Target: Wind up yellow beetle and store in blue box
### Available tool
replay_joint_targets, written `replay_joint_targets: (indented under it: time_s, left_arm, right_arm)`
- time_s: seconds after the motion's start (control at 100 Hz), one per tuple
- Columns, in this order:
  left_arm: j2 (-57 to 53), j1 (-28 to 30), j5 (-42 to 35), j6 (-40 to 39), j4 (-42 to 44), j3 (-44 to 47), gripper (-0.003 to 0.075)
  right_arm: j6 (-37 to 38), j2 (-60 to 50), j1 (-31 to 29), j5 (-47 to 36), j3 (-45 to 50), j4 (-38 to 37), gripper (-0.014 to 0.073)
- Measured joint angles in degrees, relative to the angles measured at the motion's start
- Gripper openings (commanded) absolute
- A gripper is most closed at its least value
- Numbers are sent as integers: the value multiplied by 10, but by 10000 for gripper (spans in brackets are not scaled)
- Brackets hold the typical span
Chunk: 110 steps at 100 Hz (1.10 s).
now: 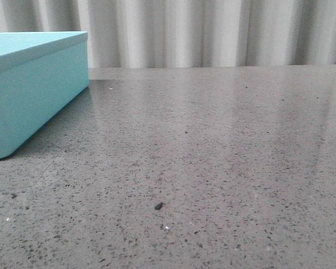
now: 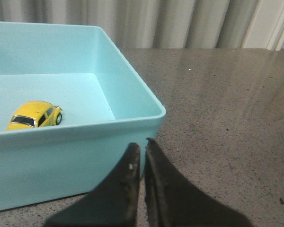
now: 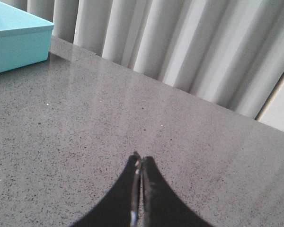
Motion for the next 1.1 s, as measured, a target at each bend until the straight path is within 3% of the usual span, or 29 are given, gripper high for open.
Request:
replay_joint_targets:
  time_s: [0.75, 0.88, 0.98, 1.1]
  left_arm:
    - [0, 0, -4, 0, -30, 20, -21]
    - [0, 0, -97, 0, -51, 56, -21]
    - [0, 0, -216, 0, 19, 95, -21]
    - [-2, 0, -258, 0, 83, 132, -21]
  right_arm:
    - [0, 0, 0, 30, 0, 0, -41]
    - [0, 0, 0, 30, 0, 0, -41]
    - [0, 0, 0, 30, 0, 0, -41]
    - [0, 0, 0, 30, 0, 0, -41]
